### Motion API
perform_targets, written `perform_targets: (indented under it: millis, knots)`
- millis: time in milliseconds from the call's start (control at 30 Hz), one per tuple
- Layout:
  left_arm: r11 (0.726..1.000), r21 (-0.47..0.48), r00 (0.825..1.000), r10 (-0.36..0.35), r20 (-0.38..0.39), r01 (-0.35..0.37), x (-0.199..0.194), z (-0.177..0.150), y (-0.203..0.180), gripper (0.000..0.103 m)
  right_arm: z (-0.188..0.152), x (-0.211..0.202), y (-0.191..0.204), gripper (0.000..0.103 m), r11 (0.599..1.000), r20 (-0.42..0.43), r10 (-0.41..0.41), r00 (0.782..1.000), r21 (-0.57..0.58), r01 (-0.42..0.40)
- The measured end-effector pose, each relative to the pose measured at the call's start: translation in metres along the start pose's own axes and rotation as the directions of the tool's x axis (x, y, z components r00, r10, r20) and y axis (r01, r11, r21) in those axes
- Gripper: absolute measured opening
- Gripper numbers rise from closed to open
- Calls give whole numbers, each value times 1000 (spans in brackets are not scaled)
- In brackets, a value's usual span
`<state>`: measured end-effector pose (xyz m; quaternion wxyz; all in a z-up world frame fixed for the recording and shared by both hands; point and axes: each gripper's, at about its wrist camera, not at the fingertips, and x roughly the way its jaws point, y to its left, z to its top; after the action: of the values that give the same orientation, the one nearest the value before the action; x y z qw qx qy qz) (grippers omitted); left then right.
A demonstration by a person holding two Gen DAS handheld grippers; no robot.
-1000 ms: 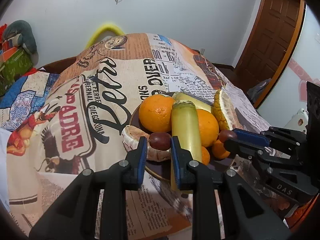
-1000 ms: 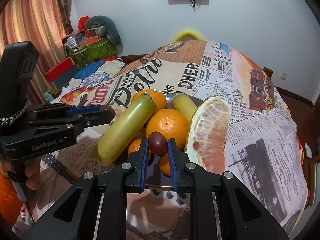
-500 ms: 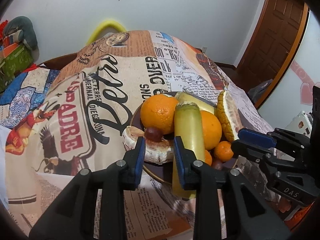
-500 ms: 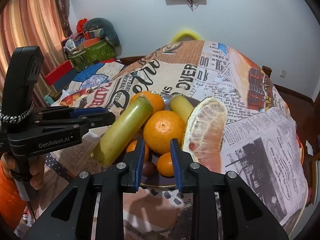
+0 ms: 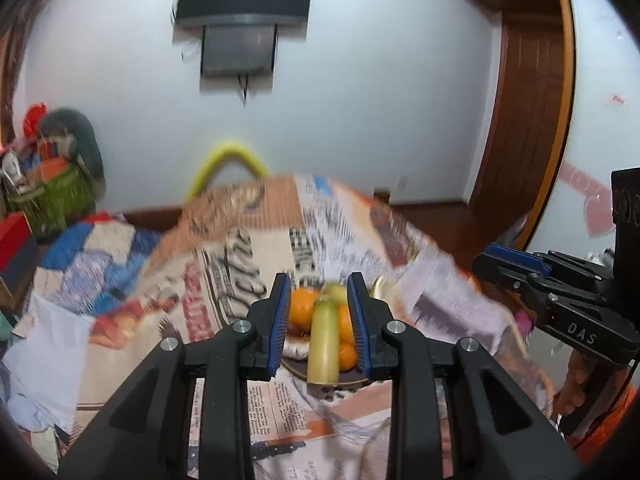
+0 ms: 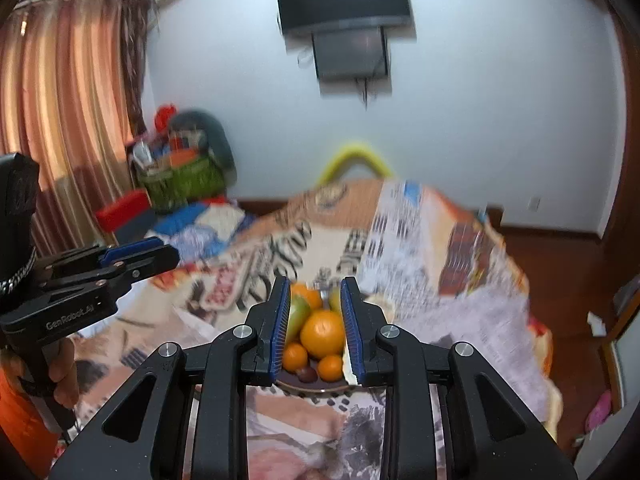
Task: Organize fruits
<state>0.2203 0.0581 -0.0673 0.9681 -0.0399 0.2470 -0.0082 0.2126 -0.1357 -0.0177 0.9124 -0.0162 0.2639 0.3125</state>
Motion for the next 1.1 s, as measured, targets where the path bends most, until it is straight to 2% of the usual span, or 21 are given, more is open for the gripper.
perform_targets:
  millis: [67, 200, 267, 333, 400, 467, 567, 633, 700, 867, 1100]
  knots:
    - [1000, 0, 998, -4, 69, 4, -36, 7, -8, 29, 7, -27, 8, 24, 1000, 57, -10, 998, -8, 11]
    - [1000, 16, 985, 3, 171, -6, -90, 14, -22, 30, 15, -82, 25, 45, 999, 179, -34, 983, -16, 37]
    - [1000, 25, 975, 7, 220, -13, -116, 14, -29, 46, 16, -108, 35, 49, 998, 236, -52, 970, -25, 59]
    - [1000, 26, 963, 6, 268, -14, -140, 12, -35, 54, 16, -125, 42, 55, 997, 273, -59, 960, -24, 69]
    - [999, 35, 955, 11, 297, -22, -158, 10, -41, 59, 14, -143, 49, 67, 997, 312, -67, 948, -16, 76]
    - [999, 37, 946, 23, 323, -37, -174, 7, -46, 74, 12, -152, 52, 74, 996, 337, -80, 938, -8, 87]
    - [998, 47, 939, 32, 344, -51, -184, 4, -51, 87, 8, -158, 56, 85, 995, 358, -98, 928, 2, 104]
    - [997, 50, 936, 37, 351, -59, -190, 2, -54, 91, 6, -157, 58, 90, 994, 362, -107, 926, 10, 111]
    - [997, 51, 935, 35, 353, -57, -195, 0, -55, 94, 4, -156, 60, 102, 992, 362, -120, 924, 16, 122]
    - [998, 34, 932, 34, 361, -49, -201, -4, -54, 100, -2, -160, 63, 103, 988, 365, -150, 919, 25, 151]
    - [999, 29, 930, 33, 367, -47, -206, -8, -58, 102, -11, -172, 62, 103, 987, 364, -158, 918, 23, 161]
